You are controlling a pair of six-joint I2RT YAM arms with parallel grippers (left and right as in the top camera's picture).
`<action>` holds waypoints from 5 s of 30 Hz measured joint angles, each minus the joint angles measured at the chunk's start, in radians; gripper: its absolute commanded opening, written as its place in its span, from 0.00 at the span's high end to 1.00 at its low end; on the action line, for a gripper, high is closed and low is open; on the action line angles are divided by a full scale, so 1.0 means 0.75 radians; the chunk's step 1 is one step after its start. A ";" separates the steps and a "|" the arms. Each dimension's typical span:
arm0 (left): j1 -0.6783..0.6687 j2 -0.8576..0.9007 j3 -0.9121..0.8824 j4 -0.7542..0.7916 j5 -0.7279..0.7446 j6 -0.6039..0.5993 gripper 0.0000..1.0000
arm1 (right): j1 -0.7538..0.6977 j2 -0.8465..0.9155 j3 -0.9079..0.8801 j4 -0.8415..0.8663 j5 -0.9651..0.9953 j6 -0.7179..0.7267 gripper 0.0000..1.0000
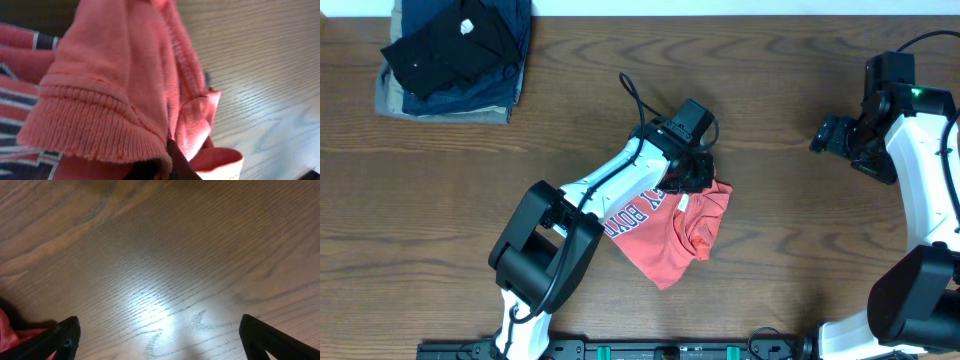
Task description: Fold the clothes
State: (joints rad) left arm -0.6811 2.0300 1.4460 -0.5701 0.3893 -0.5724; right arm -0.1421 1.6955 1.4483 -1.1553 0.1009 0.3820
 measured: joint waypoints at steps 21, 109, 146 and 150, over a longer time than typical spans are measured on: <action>-0.218 -0.100 0.000 0.024 -0.032 -0.004 0.86 | 0.000 0.000 0.000 0.000 0.000 -0.001 0.01; -0.480 -0.054 -0.071 -0.383 0.031 0.141 0.94 | 0.000 0.000 0.000 0.000 0.000 -0.001 0.01; 0.693 0.137 0.039 -0.282 0.587 0.971 0.02 | 0.000 0.000 0.000 0.000 0.000 -0.001 0.01; 0.629 0.165 0.039 -0.284 0.637 0.997 0.02 | 0.000 0.000 0.000 0.000 0.000 -0.001 0.01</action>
State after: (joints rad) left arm -0.2092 2.1540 1.4754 -0.7830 0.8669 0.1757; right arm -0.1421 1.6955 1.4483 -1.1553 0.1009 0.3817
